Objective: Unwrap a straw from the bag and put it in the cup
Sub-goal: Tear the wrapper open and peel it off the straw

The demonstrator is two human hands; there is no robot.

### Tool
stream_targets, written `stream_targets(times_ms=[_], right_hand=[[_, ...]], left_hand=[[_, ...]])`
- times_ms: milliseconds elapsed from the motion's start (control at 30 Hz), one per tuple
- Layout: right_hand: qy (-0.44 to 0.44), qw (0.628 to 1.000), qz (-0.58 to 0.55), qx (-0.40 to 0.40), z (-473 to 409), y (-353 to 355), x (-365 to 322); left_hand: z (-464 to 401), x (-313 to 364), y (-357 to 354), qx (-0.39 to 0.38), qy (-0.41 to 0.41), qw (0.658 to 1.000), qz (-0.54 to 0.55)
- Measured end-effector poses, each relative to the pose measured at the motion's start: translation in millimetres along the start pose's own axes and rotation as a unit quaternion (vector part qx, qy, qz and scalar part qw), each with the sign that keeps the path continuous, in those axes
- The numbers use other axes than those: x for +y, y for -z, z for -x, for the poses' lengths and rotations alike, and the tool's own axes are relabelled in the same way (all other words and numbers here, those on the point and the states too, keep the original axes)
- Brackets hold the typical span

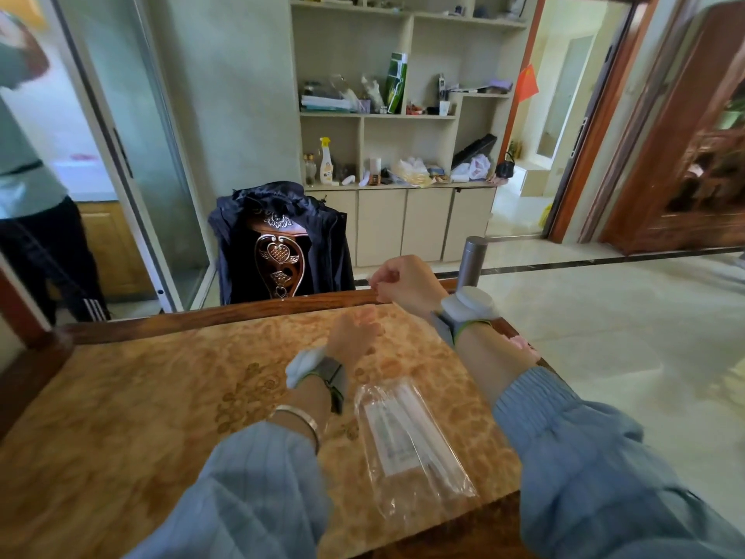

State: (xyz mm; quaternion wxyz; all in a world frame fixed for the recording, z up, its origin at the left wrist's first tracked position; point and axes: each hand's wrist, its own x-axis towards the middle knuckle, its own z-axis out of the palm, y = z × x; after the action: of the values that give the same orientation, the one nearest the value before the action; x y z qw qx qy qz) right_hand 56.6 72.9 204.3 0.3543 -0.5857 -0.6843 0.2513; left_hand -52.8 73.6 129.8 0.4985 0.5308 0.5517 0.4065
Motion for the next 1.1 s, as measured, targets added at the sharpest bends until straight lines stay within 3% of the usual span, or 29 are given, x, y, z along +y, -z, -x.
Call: stream_targets(times_ms=[167,367,700,867,967,1100], right_hand=[[0.026,1.0,0.003,0.007,-1,-8,-15],[0.035,0.999,-0.024,0.015,-6,-22,-31],[0.101,0.995,-0.008,0.019,-8,-38,-44],[0.098,0.995,-0.011,0.012,-10,-45,-42],[0.055,0.998,0.015,-0.016,-14,-51,-35],[0.024,0.993,0.029,-0.115,-7,-61,-30]], left_hand=[[12,20,13,-0.045,-0.019,0.992,0.117],[16,24,35,-0.015,-0.042,0.98,0.192],[14,19,54,0.054,-0.113,0.986,0.108],[20,22,58,0.089,-0.107,0.982,0.125],[18,23,69,0.114,-0.085,0.98,0.141],[17,23,82,0.164,-0.073,0.965,0.193]])
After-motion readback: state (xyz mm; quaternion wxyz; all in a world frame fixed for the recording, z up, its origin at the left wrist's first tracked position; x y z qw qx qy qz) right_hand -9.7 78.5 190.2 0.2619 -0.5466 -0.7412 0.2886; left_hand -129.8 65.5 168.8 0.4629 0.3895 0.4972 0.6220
